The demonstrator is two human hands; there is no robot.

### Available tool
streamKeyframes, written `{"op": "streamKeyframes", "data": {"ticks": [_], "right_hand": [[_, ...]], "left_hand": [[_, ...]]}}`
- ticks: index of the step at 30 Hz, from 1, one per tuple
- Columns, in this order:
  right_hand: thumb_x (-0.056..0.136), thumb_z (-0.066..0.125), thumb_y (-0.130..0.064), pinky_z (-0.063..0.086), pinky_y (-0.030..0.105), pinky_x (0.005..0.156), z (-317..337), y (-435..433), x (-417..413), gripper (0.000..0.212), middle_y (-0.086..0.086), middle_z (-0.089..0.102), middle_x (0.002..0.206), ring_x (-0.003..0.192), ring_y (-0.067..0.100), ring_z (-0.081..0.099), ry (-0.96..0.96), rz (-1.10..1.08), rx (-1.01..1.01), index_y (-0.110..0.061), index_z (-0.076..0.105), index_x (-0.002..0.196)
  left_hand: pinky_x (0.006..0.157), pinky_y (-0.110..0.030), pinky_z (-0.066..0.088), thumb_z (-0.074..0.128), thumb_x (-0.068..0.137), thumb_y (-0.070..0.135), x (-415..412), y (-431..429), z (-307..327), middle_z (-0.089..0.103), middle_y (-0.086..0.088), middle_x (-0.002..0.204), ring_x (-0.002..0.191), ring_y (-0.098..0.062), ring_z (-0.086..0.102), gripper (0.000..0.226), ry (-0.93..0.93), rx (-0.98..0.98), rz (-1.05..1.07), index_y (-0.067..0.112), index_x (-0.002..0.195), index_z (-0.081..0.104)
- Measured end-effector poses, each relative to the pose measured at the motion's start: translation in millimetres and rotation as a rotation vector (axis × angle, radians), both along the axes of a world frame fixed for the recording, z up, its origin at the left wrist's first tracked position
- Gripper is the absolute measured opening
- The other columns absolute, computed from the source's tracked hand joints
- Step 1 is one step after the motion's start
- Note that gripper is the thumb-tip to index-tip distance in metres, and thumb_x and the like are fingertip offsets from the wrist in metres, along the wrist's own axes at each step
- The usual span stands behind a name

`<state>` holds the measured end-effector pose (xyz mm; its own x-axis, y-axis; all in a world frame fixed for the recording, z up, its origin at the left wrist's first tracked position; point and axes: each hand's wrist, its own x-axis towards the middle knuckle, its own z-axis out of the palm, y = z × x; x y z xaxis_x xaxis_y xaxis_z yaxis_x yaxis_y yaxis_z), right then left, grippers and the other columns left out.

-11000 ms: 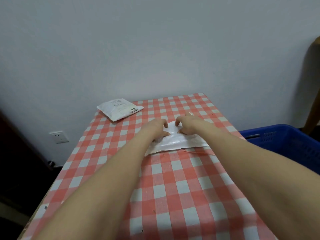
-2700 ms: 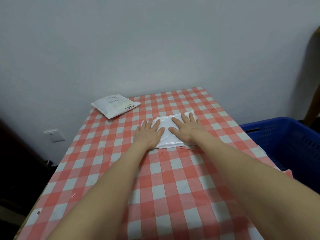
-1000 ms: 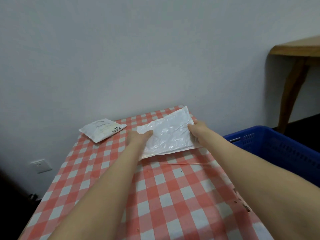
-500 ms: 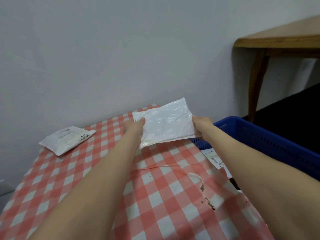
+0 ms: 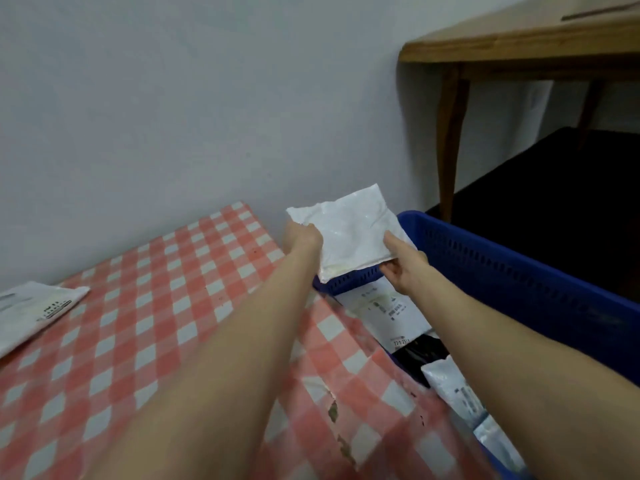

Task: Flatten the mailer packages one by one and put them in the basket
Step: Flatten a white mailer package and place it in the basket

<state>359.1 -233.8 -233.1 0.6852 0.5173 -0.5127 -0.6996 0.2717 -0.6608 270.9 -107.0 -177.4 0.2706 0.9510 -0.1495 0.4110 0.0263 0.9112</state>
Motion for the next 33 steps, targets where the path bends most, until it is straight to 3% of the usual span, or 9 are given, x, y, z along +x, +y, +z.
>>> {"op": "streamKeyframes", "data": {"ticks": [4,8,12,15,17,22,25,28,33], "right_hand": [[0.087,0.067,-0.002,0.057,0.035,0.065,-29,5,20,0.039,0.013,0.066,0.118,0.096,0.026,0.066,0.067,0.041,-0.012,-0.006,0.057,0.124],[0.087,0.063,0.004,0.057,0.039,0.077,-66,10,46,0.035,0.017,0.065,0.117,0.101,0.031,0.066,0.098,-0.005,-0.141,0.001,0.057,0.122],[0.089,0.055,0.009,0.059,0.036,0.059,-101,17,68,0.032,0.017,0.063,0.115,0.083,0.027,0.063,0.081,-0.054,-0.274,0.000,0.057,0.120],[0.092,0.050,0.007,0.056,0.039,0.079,-133,30,83,0.030,0.015,0.061,0.111,0.098,0.032,0.063,0.079,-0.050,-0.385,-0.002,0.057,0.120],[0.092,0.047,0.007,0.055,0.045,0.086,-157,41,90,0.032,0.015,0.062,0.112,0.099,0.034,0.063,0.065,-0.041,-0.440,-0.003,0.057,0.120],[0.094,0.043,0.003,0.053,0.037,0.064,-201,69,94,0.035,0.009,0.057,0.087,0.072,0.025,0.055,0.108,0.019,-0.468,-0.005,0.055,0.125],[0.100,0.041,-0.006,0.054,0.038,0.088,-222,82,89,0.034,0.011,0.058,0.100,0.095,0.029,0.055,0.152,0.040,-0.429,-0.004,0.050,0.133],[0.100,0.043,-0.009,0.054,0.031,0.081,-236,94,80,0.037,0.013,0.056,0.119,0.094,0.026,0.050,0.205,0.097,-0.439,-0.003,0.044,0.136],[0.097,0.047,-0.012,0.034,0.043,0.108,-246,97,74,0.060,0.021,0.034,0.148,0.130,0.035,0.041,0.049,0.123,-0.711,-0.002,0.019,0.149]], "left_hand": [[0.095,-0.043,0.050,0.045,0.089,0.005,38,3,-31,0.058,-0.015,0.120,0.105,-0.032,0.059,0.027,0.076,-0.063,-0.096,0.003,0.115,0.051],[0.077,-0.032,0.044,0.046,0.094,0.000,62,14,-50,0.044,-0.007,0.078,0.084,-0.023,0.048,0.003,0.201,-0.137,-0.219,0.002,0.093,0.046],[0.073,-0.029,0.036,0.049,0.096,0.008,82,36,-55,0.035,-0.001,0.070,0.086,-0.021,0.043,0.034,0.496,0.058,-0.392,0.012,0.066,0.034],[0.071,-0.029,0.037,0.052,0.096,0.014,103,50,-69,0.036,0.000,0.072,0.064,-0.014,0.038,0.032,0.659,0.081,-0.504,0.013,0.069,0.035],[0.078,-0.030,0.037,0.054,0.096,0.016,113,56,-76,0.049,-0.004,0.089,0.075,-0.018,0.049,0.014,0.713,0.069,-0.586,0.007,0.086,0.049],[0.073,-0.030,0.038,0.053,0.097,0.020,126,69,-95,0.047,-0.007,0.094,0.077,-0.021,0.047,0.014,0.907,0.155,-0.731,0.008,0.104,0.052],[0.068,-0.030,0.038,0.053,0.096,0.018,128,75,-108,0.047,-0.007,0.094,0.080,-0.023,0.046,0.012,0.998,0.158,-0.779,0.007,0.097,0.050],[0.075,-0.031,0.038,0.054,0.096,0.019,129,81,-119,0.049,-0.007,0.095,0.083,-0.023,0.047,0.015,1.029,0.148,-0.809,0.006,0.102,0.050],[0.065,-0.030,0.041,0.055,0.095,0.019,130,88,-132,0.044,-0.001,0.074,0.068,-0.017,0.046,0.022,1.070,0.151,-0.812,0.011,0.075,0.048]]}}
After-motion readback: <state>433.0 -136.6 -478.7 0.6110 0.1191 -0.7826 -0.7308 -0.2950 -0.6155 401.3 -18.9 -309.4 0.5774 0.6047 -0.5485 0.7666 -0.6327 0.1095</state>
